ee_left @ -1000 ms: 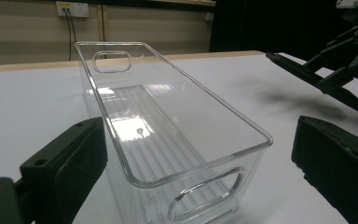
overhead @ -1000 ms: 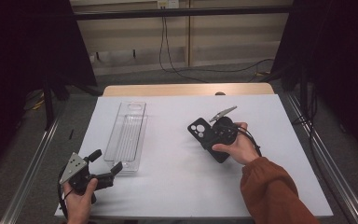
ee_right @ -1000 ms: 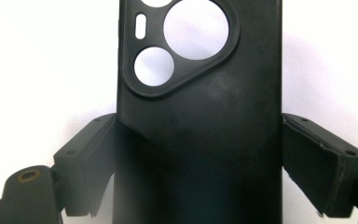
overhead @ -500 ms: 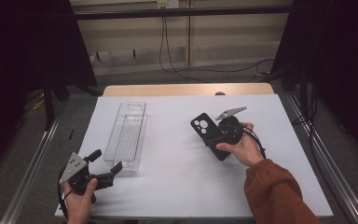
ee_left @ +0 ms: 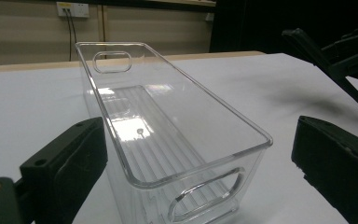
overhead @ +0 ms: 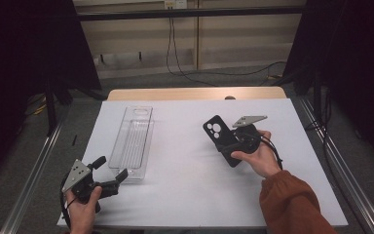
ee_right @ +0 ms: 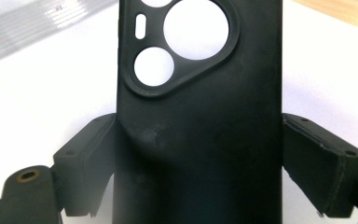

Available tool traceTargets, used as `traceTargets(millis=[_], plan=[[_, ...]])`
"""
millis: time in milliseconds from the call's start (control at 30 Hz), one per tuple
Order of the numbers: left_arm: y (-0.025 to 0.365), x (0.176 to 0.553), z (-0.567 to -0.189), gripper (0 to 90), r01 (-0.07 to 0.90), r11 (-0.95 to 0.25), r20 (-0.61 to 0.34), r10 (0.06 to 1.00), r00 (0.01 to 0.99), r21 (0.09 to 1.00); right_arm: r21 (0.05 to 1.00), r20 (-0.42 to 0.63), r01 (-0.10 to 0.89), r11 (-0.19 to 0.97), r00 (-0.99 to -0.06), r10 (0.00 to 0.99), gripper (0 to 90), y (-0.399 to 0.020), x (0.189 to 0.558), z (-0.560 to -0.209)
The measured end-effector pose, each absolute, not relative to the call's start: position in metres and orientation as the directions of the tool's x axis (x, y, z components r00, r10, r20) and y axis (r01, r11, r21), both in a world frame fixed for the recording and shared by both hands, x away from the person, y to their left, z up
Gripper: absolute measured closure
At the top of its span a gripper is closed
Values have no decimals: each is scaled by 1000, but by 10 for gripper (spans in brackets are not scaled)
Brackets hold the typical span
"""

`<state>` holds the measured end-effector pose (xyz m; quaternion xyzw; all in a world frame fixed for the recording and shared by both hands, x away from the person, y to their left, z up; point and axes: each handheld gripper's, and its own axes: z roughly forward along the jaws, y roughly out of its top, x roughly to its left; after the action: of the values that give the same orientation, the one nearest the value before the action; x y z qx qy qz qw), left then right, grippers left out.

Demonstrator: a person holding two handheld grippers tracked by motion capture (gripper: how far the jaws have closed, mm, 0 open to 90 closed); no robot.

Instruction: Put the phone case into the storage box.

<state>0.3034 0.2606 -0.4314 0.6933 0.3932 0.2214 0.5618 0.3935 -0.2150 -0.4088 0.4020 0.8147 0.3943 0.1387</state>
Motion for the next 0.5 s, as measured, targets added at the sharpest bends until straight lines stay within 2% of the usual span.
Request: traceTargets(millis=[500], plan=[[261, 304, -432, 34, 298, -49, -143, 796, 589, 953, 852, 67, 443, 280, -622, 780, 147, -232, 382, -403]])
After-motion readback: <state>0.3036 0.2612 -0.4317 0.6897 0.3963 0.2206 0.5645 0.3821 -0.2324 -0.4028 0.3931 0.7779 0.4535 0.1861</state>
